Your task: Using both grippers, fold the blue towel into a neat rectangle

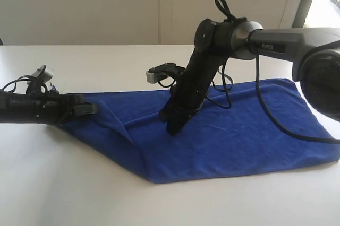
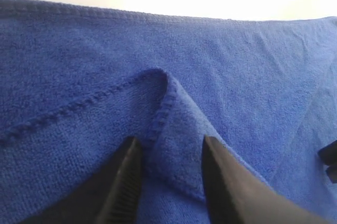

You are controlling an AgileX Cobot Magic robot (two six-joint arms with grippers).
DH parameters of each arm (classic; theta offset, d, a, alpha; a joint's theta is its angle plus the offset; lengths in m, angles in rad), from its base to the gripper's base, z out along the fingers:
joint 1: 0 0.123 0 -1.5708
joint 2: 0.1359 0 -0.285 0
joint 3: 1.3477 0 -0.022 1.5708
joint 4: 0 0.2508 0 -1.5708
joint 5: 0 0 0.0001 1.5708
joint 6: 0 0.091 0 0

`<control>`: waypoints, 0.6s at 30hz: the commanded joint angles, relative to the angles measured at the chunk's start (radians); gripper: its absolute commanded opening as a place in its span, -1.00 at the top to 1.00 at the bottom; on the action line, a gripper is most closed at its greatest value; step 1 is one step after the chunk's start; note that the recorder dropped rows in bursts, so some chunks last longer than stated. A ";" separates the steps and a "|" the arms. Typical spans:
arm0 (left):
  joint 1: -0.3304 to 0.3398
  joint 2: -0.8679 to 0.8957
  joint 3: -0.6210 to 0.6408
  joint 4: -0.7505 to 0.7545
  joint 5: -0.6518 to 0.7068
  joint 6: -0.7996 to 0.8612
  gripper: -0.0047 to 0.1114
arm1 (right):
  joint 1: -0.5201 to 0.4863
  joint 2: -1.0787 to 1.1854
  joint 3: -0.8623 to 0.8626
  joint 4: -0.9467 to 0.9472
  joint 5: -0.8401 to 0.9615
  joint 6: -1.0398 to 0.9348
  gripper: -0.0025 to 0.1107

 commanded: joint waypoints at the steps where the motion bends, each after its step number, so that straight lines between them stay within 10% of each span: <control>1: -0.003 -0.002 -0.005 -0.018 0.020 0.013 0.39 | 0.005 0.029 0.003 0.014 0.027 -0.024 0.83; 11: -0.003 -0.002 -0.005 -0.032 0.020 0.013 0.47 | 0.025 0.041 0.003 0.014 0.017 -0.029 0.96; 18: -0.003 -0.009 -0.005 -0.020 0.020 0.013 0.92 | 0.025 0.041 0.003 -0.005 0.012 -0.029 0.96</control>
